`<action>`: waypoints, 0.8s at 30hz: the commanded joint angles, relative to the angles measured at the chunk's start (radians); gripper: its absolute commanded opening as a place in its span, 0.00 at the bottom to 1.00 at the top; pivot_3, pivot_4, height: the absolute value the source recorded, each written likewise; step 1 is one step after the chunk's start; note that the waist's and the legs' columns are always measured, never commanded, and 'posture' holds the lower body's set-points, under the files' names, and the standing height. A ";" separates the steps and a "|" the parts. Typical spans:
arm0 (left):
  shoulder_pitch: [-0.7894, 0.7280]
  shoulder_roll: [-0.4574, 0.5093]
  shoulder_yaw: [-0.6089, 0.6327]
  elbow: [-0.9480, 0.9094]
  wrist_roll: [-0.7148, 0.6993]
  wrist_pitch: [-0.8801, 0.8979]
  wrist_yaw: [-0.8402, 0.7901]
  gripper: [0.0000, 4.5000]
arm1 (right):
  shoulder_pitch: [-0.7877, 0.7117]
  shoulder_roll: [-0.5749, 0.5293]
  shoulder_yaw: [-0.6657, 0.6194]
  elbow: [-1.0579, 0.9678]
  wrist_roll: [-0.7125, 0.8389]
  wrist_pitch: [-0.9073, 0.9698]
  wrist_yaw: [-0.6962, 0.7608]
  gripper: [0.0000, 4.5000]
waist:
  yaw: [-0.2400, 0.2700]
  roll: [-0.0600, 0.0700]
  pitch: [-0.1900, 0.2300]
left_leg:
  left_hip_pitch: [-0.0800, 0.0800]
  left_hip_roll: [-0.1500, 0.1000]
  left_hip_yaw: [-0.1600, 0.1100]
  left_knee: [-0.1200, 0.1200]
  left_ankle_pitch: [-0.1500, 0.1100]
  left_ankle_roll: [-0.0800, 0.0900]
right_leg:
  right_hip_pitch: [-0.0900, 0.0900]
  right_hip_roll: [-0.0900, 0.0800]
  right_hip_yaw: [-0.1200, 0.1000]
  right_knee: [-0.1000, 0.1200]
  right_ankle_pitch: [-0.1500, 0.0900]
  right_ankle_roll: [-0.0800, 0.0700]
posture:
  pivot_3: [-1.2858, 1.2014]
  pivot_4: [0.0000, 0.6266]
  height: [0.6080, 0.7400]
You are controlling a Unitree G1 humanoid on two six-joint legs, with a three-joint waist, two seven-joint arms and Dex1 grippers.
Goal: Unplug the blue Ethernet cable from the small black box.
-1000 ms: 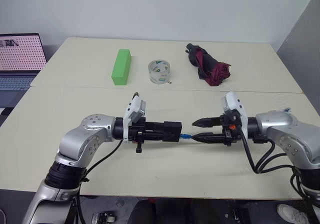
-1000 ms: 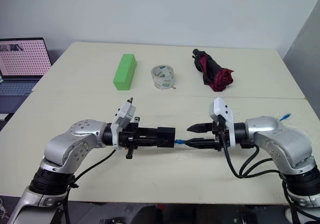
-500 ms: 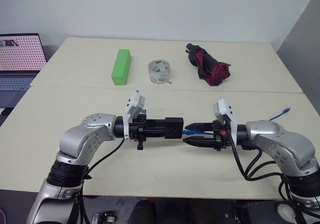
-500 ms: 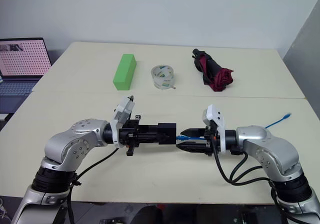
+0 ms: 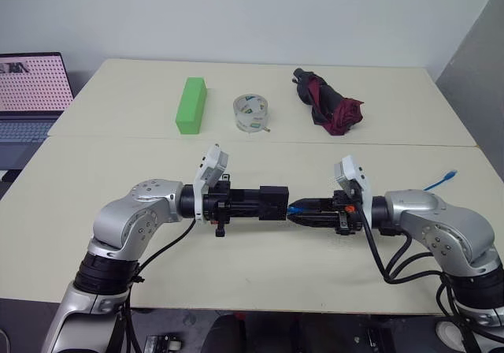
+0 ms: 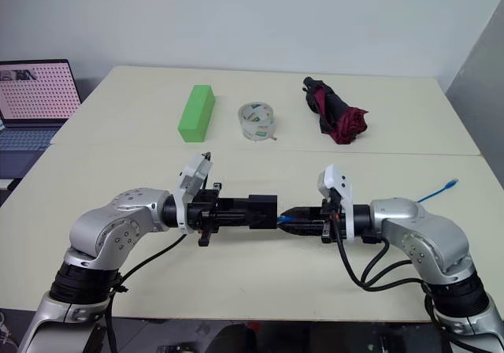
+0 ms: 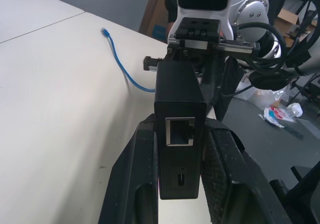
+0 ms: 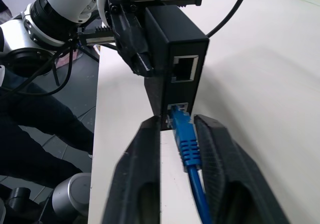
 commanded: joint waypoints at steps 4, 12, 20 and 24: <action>-0.006 0.009 0.024 -0.034 -0.035 0.004 -0.023 0.17 | -0.038 -0.018 0.012 0.004 0.004 -0.009 0.048 0.02 | 0.000 0.000 0.000 | 0.000 0.000 0.000 0.000 0.000 0.000 | 0.000 0.000 0.000 0.000 0.000 0.000 | 0.52 0.24 1.00; 0.008 0.046 0.002 -0.028 -0.006 -0.024 -0.085 0.17 | -0.092 -0.074 0.038 0.059 0.001 0.002 0.146 0.02 | 0.000 0.000 0.000 | 0.000 0.000 0.000 0.000 0.000 0.000 | 0.000 0.000 0.000 0.000 0.000 0.000 | 0.52 0.24 1.00; 0.032 0.078 0.013 -0.010 0.028 -0.055 -0.104 0.17 | -0.077 -0.183 0.011 0.141 -0.045 -0.047 0.220 0.02 | 0.000 0.000 0.000 | 0.000 0.000 0.000 0.000 0.000 0.001 | 0.000 0.000 0.000 0.000 0.000 0.000 | 0.52 0.24 1.00; 0.039 0.065 0.028 -0.004 0.039 -0.063 -0.064 0.17 | -0.077 -0.110 0.014 0.304 -0.251 -0.230 0.025 0.02 | 0.000 0.000 0.000 | 0.000 0.000 0.000 0.000 0.000 0.001 | 0.000 0.000 0.000 0.000 0.000 0.000 | 0.52 0.24 1.00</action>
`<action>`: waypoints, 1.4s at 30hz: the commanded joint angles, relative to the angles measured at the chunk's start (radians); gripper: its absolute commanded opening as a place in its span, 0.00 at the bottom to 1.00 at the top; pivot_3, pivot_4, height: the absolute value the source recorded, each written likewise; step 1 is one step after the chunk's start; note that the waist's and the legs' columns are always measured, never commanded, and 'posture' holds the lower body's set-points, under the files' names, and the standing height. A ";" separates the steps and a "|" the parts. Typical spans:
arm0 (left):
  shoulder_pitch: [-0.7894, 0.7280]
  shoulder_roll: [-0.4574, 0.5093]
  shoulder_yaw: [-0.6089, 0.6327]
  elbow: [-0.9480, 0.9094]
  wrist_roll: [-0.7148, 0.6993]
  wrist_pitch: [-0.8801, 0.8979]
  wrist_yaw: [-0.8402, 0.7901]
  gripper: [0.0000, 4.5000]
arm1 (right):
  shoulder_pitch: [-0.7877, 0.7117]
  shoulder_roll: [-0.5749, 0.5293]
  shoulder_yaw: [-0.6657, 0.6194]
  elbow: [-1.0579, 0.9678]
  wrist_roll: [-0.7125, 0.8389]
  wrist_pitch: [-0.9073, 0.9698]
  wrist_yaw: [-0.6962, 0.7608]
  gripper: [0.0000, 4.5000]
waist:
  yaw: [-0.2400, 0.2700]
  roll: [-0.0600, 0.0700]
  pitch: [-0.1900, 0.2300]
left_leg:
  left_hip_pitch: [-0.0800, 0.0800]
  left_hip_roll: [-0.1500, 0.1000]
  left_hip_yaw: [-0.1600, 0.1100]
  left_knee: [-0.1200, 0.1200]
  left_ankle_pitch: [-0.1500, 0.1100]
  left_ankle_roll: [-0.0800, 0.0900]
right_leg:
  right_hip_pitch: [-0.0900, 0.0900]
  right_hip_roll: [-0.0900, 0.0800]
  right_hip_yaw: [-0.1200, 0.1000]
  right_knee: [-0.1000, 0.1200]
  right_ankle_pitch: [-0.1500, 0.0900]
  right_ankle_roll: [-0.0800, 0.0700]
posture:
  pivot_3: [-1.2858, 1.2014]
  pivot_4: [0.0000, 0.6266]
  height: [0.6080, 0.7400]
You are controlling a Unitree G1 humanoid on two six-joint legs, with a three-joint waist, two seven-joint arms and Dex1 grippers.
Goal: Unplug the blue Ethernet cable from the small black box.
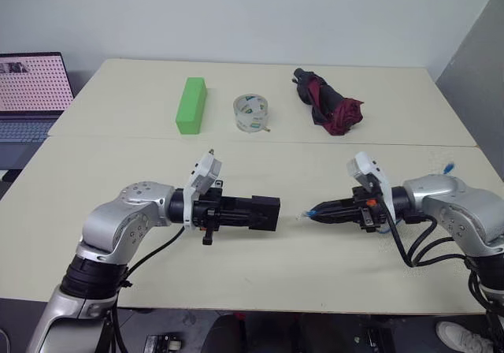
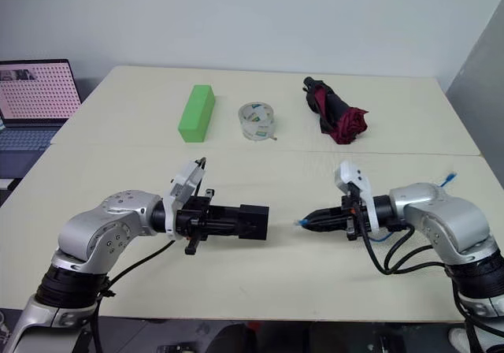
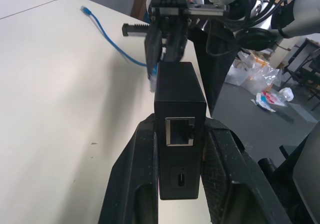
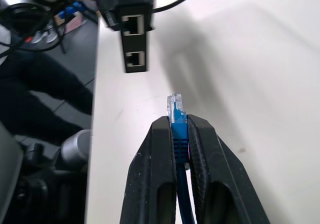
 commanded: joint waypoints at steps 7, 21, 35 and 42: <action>-0.001 -0.035 0.017 0.012 0.068 -0.075 0.097 0.17 | -0.058 0.188 -0.031 0.468 -0.461 -0.425 -0.498 0.22 | -0.001 0.000 0.000 | 0.000 0.000 0.003 0.000 0.002 -0.003 | -0.002 0.000 0.002 0.001 0.000 0.000 | 0.52 0.24 1.00; 0.017 -0.191 0.127 0.238 0.420 -0.479 0.587 0.17 | 0.060 0.092 -0.122 -0.074 -0.122 -0.196 -0.172 0.90 | -0.001 0.001 0.000 | -0.001 0.001 0.003 -0.001 0.002 -0.003 | -0.002 0.000 0.002 0.000 0.000 0.000 | 0.52 0.24 1.00; 0.016 -0.327 0.243 0.565 0.483 -0.709 0.847 0.17 | -0.026 0.179 0.021 -0.129 -0.205 -0.171 -0.240 0.90 | 0.003 0.000 0.000 | 0.000 0.000 0.002 0.000 0.002 -0.003 | -0.002 -0.002 0.000 0.001 0.000 0.000 | 0.52 0.24 1.00; 0.077 -0.322 0.242 0.509 0.461 -0.689 0.800 0.64 | -0.011 0.184 0.020 -0.149 -0.207 -0.149 -0.253 0.90 | 0.001 0.000 0.000 | 0.000 0.000 0.002 -0.001 0.002 -0.003 | -0.002 -0.002 -0.001 0.001 0.000 0.000 | 0.52 0.24 1.00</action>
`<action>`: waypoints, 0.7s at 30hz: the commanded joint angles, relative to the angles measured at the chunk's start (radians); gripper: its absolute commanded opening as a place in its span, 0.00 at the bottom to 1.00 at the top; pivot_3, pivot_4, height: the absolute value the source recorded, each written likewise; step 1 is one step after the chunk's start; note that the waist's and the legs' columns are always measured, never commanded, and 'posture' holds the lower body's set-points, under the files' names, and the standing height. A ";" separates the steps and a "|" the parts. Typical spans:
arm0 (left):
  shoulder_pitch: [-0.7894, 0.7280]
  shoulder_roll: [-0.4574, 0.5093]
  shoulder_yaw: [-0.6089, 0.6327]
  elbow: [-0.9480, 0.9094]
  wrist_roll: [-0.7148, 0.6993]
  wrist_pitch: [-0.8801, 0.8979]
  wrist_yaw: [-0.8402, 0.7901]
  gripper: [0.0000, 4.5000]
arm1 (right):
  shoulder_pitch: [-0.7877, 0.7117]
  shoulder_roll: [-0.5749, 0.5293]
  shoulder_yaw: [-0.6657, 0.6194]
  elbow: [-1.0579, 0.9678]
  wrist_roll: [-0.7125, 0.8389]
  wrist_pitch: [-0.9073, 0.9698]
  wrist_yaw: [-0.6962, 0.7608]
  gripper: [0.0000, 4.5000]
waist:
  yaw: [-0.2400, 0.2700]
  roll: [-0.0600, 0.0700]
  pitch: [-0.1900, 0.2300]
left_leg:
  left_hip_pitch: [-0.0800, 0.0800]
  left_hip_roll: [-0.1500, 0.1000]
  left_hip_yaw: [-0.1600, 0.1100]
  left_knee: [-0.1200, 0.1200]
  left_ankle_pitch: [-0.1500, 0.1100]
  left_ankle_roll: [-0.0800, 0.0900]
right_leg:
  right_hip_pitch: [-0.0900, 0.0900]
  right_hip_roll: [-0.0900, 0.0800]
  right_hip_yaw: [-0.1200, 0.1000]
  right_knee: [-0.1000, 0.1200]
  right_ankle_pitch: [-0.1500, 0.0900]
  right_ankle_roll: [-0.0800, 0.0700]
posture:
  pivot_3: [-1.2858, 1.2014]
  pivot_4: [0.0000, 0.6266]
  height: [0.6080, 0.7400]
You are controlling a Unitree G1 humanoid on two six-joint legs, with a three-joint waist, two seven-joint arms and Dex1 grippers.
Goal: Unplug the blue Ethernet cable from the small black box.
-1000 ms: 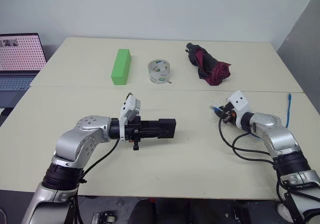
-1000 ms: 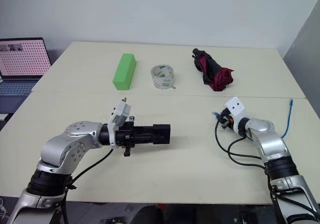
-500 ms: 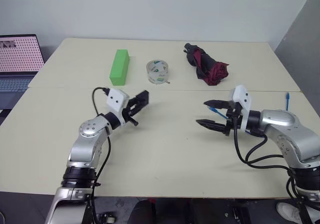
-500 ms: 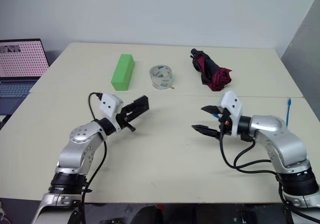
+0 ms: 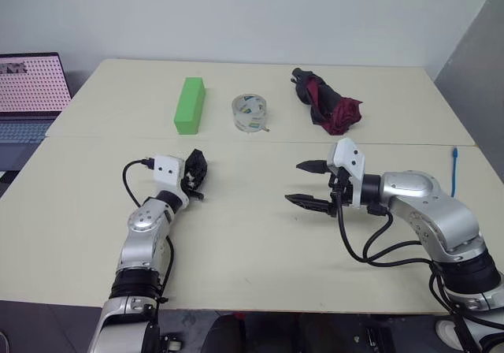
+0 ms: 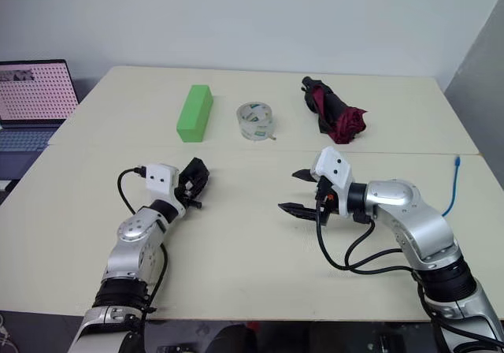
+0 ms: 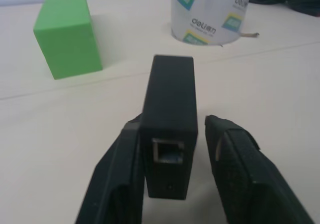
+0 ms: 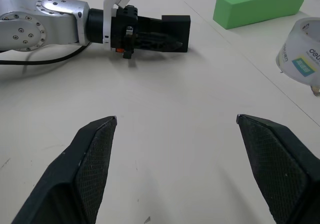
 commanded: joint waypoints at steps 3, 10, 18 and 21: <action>0.042 0.012 0.014 -0.089 -0.013 0.025 -0.001 0.81 | 0.009 0.009 -0.020 -0.043 0.006 0.008 -0.021 0.90 | 0.000 0.000 0.000 | 0.000 0.000 0.000 0.000 0.000 0.000 | 0.000 0.000 0.000 0.000 0.000 0.000 | 0.52 0.24 1.00; 0.226 0.110 0.010 -0.349 0.028 0.168 0.003 0.96 | 0.089 0.014 -0.071 -0.089 0.016 0.005 -0.074 0.90 | -0.004 0.000 0.000 | 0.000 0.001 0.000 -0.001 0.000 0.000 | 0.000 0.000 0.000 0.000 0.000 0.000 | 0.52 0.24 1.00; 0.339 0.294 0.099 -0.622 -0.097 0.364 -0.137 0.96 | 0.283 -0.041 -0.282 -0.132 0.050 -0.057 -0.082 0.90 | 0.003 0.000 0.000 | 0.000 0.000 -0.001 -0.001 -0.001 0.001 | 0.002 0.000 0.000 -0.001 0.000 0.000 | 0.52 0.24 1.00; 0.321 0.357 0.156 -0.644 -0.159 0.417 -0.189 0.96 | 0.338 -0.075 -0.346 -0.105 0.046 -0.065 -0.079 0.90 | 0.002 0.000 0.000 | 0.001 0.000 -0.001 -0.001 -0.002 0.003 | 0.002 0.000 0.000 -0.001 0.000 0.000 | 0.52 0.24 1.00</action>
